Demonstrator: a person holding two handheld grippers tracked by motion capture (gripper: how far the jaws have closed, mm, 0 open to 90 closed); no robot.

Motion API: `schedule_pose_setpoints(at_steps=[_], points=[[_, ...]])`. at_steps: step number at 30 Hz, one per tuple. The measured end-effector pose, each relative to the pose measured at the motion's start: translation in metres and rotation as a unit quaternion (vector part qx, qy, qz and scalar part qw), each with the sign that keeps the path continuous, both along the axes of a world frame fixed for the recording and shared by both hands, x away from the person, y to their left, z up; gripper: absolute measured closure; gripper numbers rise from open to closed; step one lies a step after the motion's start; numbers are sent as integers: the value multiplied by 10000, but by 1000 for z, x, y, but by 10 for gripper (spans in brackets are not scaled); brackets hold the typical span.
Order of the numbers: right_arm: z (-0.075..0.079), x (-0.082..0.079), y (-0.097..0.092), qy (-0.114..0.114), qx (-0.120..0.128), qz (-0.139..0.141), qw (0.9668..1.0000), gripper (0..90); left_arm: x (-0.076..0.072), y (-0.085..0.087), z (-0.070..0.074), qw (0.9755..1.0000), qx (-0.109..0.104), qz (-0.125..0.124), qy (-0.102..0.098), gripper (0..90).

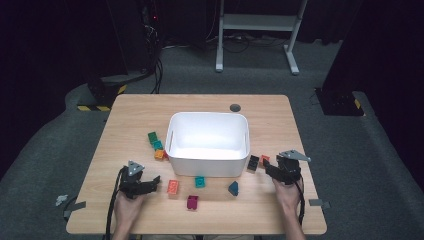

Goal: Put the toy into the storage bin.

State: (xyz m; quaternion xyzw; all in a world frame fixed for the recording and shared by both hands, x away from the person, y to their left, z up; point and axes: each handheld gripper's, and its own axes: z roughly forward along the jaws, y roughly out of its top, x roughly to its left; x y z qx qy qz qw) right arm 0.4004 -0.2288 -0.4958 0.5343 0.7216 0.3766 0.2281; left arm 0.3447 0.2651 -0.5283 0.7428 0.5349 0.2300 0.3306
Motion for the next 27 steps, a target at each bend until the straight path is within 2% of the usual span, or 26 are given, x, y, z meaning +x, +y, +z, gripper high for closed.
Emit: schedule_pose_setpoints(at_steps=[9,12,17,27], points=[[3,13,2,112,-71,196,9997,408,0,0,0,10000,-1,1,-1,154],[-1,18,6,171,-167,265,9994,389,0,0,0,10000,1,0,1,153],[-8,22,6,321,-173,297,9989,361,0,0,0,10000,0,0,0,153],[-15,28,9,323,-255,392,9984,347,0,0,0,10000,-8,7,1,154]])
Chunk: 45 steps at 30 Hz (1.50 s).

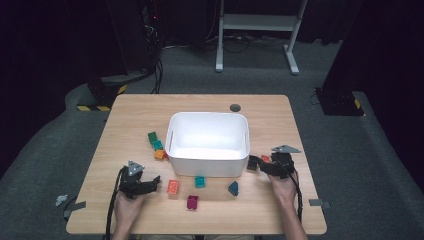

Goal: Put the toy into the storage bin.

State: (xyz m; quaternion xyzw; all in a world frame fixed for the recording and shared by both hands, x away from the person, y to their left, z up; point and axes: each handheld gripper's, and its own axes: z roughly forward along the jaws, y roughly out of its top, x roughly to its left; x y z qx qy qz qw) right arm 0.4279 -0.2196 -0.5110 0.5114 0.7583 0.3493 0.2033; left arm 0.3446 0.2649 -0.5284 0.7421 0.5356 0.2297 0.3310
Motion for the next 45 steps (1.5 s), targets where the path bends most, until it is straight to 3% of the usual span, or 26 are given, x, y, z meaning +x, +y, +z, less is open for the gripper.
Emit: schedule_pose_setpoints(at_steps=[21,22,23,36,45], points=[[-8,-3,-1,-138,-94,80,9998,479,0,0,0,10000,0,2,-1,154],[-7,-4,-2,-149,-83,74,9998,492,0,0,0,10000,11,-6,-4,154],[-5,-7,-3,-255,-69,125,9996,587,0,0,0,10000,2,1,-1,154],[-4,-7,-1,-210,-128,130,9996,592,0,0,0,10000,0,0,0,154],[0,-11,-4,-331,-85,125,9993,595,0,0,0,10000,8,-6,-3,154]])
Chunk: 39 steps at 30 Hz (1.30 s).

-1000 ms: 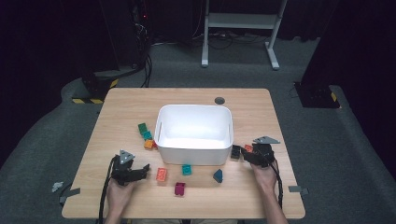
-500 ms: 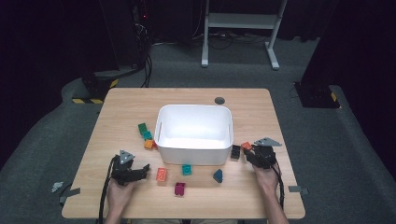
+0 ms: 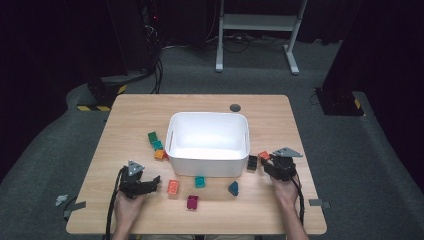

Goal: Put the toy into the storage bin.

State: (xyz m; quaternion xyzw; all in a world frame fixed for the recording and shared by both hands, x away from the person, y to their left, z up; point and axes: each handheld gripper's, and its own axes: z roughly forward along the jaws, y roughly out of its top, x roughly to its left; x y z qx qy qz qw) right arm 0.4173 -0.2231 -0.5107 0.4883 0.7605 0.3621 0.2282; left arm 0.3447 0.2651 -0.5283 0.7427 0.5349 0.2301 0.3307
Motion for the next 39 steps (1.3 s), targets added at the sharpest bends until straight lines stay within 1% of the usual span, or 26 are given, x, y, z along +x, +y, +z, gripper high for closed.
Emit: schedule_pose_setpoints(at_steps=[7,8,10,12,14,18,20,22,28,31,32,35,38,39], points=[[9,-4,-2,-6,26,3,10000,595,0,0,0,10000,-1,0,-1,154],[13,-7,-2,-31,17,-5,10000,595,0,0,0,10000,-8,6,3,155],[15,-8,-2,-45,20,3,10000,595,0,0,0,10000,-1,-1,0,154],[21,-13,-4,-105,91,5,9999,596,0,0,0,10000,-3,1,-1,155],[22,-14,-4,-104,115,-7,9999,595,0,0,0,10000,0,-2,0,154],[33,-22,-4,-196,167,69,9996,595,0,0,0,10000,-4,1,1,155],[34,-22,-4,-216,174,81,9996,595,0,0,0,10000,-5,2,2,155],[39,-24,-3,-209,294,111,9993,595,0,0,0,10000,-5,0,2,155],[45,-25,-1,-229,352,157,9990,595,0,0,0,10000,-7,2,2,155],[50,-26,0,-275,416,206,9985,595,0,0,0,10000,-4,1,1,155],[54,-27,0,-281,477,228,9982,595,0,0,0,10000,-6,2,0,155],[57,-27,-1,-303,500,259,9980,596,0,0,0,10000,6,-5,-1,155],[63,-29,-2,-326,630,280,9971,595,0,0,0,10000,1,-6,1,156],[63,-29,-2,-326,630,280,9971,595,0,0,0,10000,1,-6,1,155]])
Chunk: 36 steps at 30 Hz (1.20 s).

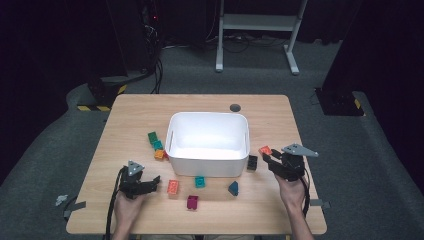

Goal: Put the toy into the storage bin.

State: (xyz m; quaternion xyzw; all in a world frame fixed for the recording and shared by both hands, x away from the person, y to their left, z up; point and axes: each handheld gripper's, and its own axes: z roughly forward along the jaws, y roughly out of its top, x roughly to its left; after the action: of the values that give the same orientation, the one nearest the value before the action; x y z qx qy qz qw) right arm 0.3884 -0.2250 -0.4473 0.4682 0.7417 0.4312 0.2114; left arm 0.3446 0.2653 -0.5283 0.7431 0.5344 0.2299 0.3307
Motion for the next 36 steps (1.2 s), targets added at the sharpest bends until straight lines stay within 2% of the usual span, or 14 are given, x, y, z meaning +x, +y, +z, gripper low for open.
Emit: schedule_pose_setpoints(at_steps=[16,36], points=[[20,1,5,-23,29,147,9999,595,0,0,0,10000,-7,11,0,156],[46,4,16,-192,164,277,9993,595,0,0,0,10000,-13,16,0,160]])
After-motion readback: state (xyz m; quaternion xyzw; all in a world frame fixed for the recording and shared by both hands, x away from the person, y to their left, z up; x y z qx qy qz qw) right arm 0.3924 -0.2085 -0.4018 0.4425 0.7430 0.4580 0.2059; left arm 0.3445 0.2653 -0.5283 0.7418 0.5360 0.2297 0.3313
